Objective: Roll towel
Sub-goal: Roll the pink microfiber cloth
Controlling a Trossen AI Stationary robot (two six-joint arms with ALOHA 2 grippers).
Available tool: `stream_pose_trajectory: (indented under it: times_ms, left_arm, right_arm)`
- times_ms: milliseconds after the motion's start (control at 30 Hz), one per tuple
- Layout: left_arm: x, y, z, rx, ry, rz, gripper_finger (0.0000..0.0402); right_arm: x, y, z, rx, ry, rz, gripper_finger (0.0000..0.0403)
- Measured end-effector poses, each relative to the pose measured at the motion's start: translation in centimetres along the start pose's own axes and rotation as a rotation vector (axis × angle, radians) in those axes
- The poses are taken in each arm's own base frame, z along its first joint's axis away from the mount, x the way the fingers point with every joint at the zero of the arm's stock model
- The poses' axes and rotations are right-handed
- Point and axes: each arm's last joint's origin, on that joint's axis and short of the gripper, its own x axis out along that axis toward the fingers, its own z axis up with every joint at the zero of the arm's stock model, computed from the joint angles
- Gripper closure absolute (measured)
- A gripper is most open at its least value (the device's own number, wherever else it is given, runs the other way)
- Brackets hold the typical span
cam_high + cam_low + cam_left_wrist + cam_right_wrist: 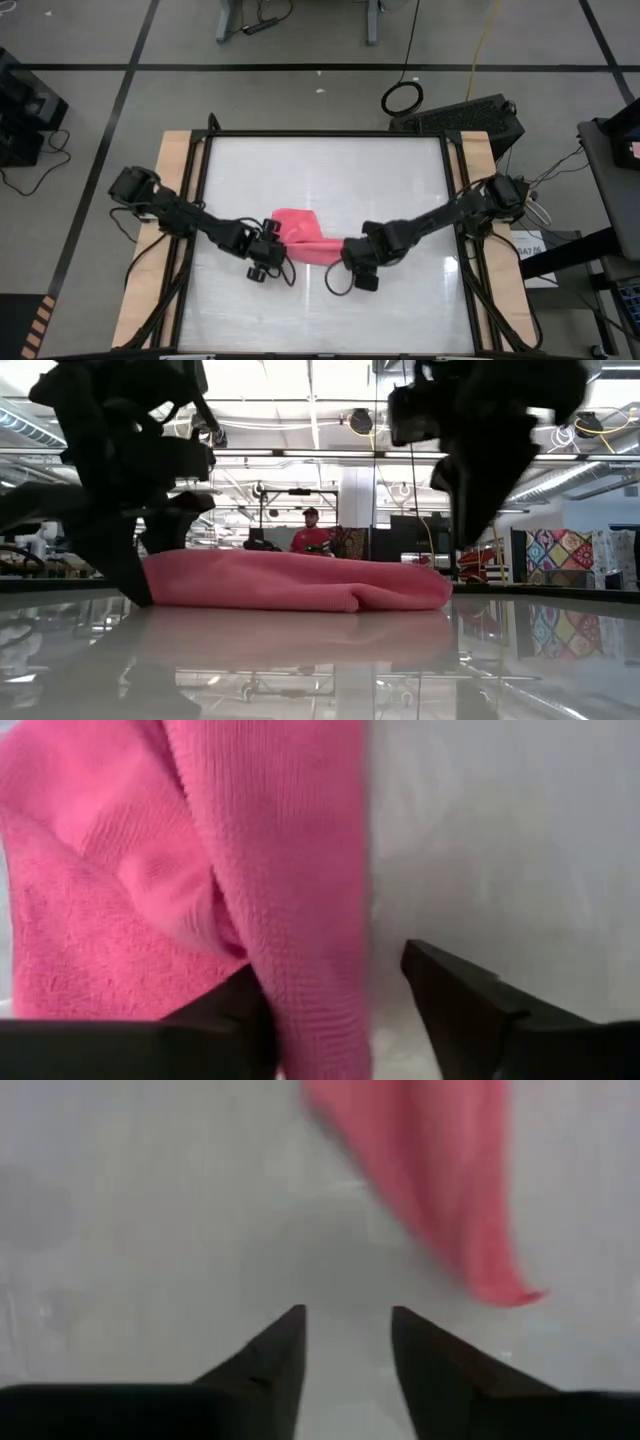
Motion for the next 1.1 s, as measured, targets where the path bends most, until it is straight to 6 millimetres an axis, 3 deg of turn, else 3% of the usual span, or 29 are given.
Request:
stream_pose_trajectory:
  times_ms: [133,300,500,867,967,1100]
  left_arm:
    - [-0.9,-0.4,0.4,-0.063,-0.058,-0.020,0.0168]
    - [-2.8,0.2,0.8,-0.111,-0.133,0.004,0.0176]
    - [-3.5,1.5,1.0,-0.157,-0.171,0.049,0.0203]
    - [-4.8,4.8,1.8,-0.385,-0.318,0.003,0.0256]
    - [-4.4,6.1,1.5,-0.421,-0.299,0.017,0.0273]
    - [-2.3,7.3,1.2,-0.402,-0.241,-0.084,0.0289]
  right_arm:
    - [0.1,1.2,-0.3,-0.015,-0.057,0.004,0.0204]
    - [0.1,0.9,-0.3,0.044,-0.115,-0.111,0.0193]
    - [0.2,-0.9,0.2,0.048,-0.118,-0.211,0.0213]
    - [3.5,-3.9,-0.2,0.176,-0.133,-0.070,0.0272]
    - [4.0,-3.9,-0.3,0.201,-0.153,-0.032,0.0292]
    - [4.1,-3.9,-0.3,0.200,-0.160,-0.028,0.0312]
